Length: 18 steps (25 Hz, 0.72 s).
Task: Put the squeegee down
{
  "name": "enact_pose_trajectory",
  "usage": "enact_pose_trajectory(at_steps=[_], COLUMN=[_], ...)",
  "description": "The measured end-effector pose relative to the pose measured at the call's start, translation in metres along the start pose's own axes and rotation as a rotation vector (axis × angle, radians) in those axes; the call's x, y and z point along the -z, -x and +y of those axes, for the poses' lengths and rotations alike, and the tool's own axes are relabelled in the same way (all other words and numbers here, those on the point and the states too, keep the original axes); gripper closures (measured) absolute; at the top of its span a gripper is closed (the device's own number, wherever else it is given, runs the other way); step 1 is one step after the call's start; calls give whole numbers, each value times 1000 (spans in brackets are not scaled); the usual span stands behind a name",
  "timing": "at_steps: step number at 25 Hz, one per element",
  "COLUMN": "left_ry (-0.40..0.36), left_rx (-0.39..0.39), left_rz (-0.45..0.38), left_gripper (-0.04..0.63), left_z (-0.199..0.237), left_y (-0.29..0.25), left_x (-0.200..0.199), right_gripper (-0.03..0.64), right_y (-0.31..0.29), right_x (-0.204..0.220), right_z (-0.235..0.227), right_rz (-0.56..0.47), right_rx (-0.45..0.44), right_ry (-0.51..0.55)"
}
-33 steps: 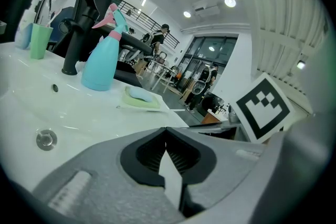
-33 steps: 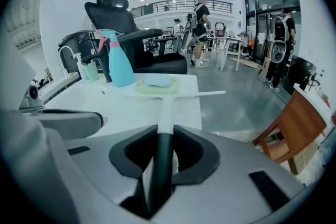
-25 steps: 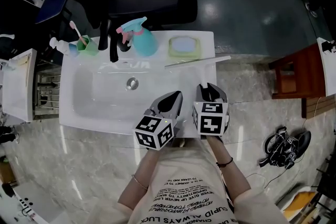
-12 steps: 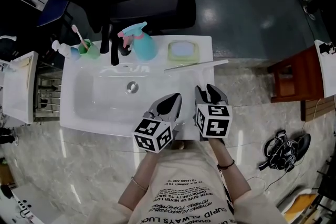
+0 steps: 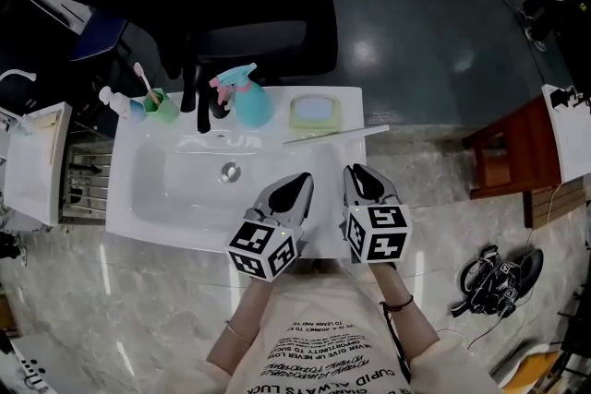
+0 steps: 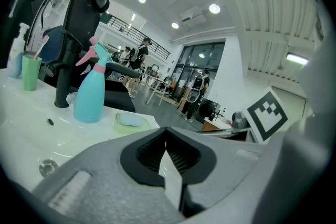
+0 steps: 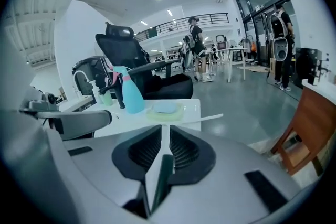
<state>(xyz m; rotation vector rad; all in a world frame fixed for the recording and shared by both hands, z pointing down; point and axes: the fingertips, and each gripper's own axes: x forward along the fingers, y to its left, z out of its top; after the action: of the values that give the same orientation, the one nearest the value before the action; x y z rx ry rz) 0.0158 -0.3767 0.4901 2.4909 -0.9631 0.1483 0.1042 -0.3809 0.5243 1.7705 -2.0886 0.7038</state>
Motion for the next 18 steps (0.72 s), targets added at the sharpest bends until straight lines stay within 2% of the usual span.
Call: enact_pose_trajectory(at_steps=[9,18], left_ry=[-83,-145], left_rx=[13,-2], left_rz=[-90,-162], left_gripper=[572,574], left_z=[-15,-27], left_y=[8,23], left_x=[-37,-63], right_gripper=[609,612], right_y=[29,60], right_x=[-34,-76], right_z=[0,-9], right_rz=[-124,-277], right_rx=[-92,-170], right_ry=[24,36])
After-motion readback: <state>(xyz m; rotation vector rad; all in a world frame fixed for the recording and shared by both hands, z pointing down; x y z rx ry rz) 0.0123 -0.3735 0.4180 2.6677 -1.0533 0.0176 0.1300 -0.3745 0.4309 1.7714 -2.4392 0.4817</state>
